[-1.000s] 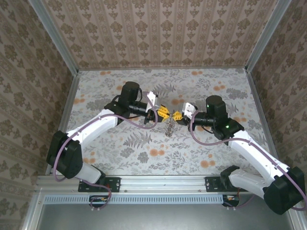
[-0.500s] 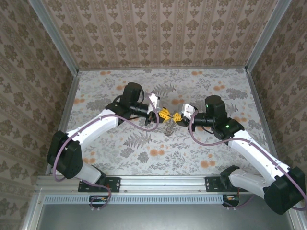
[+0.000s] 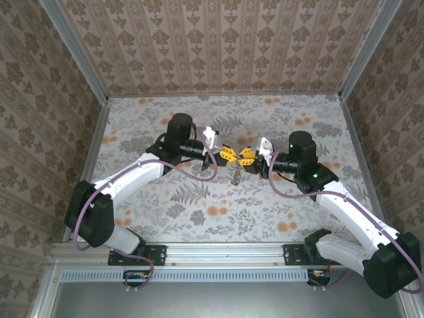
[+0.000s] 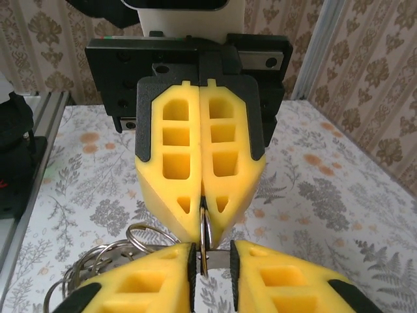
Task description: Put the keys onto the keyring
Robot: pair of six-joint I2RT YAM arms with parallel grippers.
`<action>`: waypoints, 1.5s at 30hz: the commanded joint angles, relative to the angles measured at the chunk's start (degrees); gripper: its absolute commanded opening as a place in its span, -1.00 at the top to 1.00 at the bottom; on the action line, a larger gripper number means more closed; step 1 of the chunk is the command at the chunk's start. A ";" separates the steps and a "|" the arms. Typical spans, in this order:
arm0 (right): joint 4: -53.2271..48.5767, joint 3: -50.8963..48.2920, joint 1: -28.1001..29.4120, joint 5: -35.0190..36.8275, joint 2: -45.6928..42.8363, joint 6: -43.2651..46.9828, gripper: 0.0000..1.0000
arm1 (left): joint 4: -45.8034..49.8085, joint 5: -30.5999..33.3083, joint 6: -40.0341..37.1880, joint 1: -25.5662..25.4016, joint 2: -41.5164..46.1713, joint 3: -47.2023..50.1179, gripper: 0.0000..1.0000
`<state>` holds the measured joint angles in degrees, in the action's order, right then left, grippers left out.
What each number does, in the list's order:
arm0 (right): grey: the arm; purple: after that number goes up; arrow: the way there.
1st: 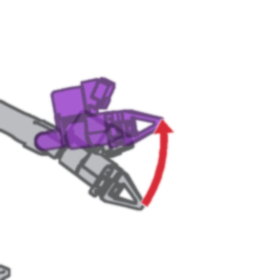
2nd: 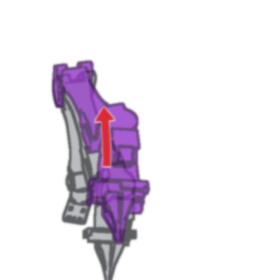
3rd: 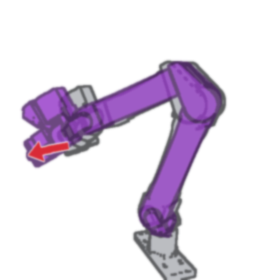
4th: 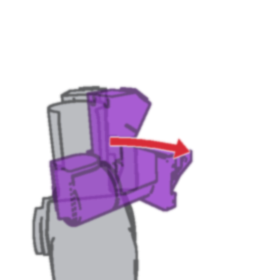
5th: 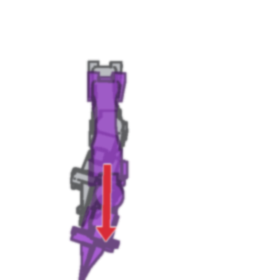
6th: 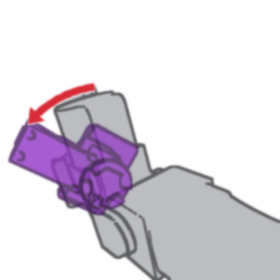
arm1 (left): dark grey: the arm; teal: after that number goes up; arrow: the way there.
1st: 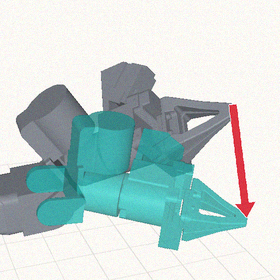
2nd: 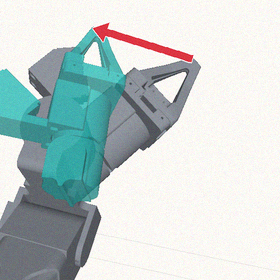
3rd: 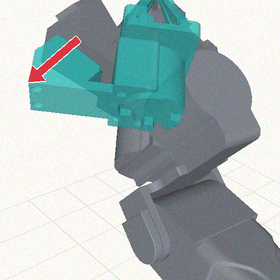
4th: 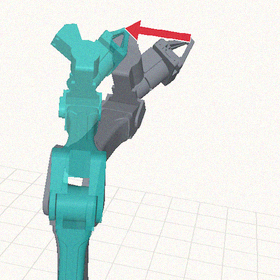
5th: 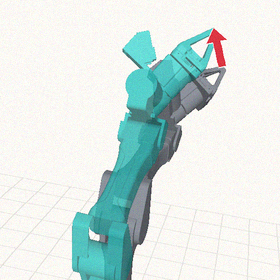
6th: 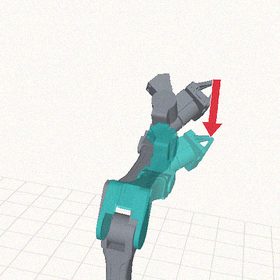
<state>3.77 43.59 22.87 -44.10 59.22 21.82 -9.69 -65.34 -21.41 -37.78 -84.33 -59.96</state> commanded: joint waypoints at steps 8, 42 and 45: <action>5.90 -2.28 -0.49 -2.39 -1.88 -4.04 0.55 | -10.35 -5.58 5.39 0.34 1.59 0.73 1.00; -16.96 5.98 1.54 2.00 -0.53 12.08 1.00 | 20.56 6.64 -8.80 -1.88 -2.28 -8.92 0.56; -18.16 6.57 1.65 2.41 0.01 12.32 1.00 | 21.18 6.92 -9.95 -2.06 -2.06 -8.94 0.58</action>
<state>-12.43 47.68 23.90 -40.84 59.07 32.29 9.39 -60.05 -29.02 -39.46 -86.13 -67.13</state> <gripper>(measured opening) 0.046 0.214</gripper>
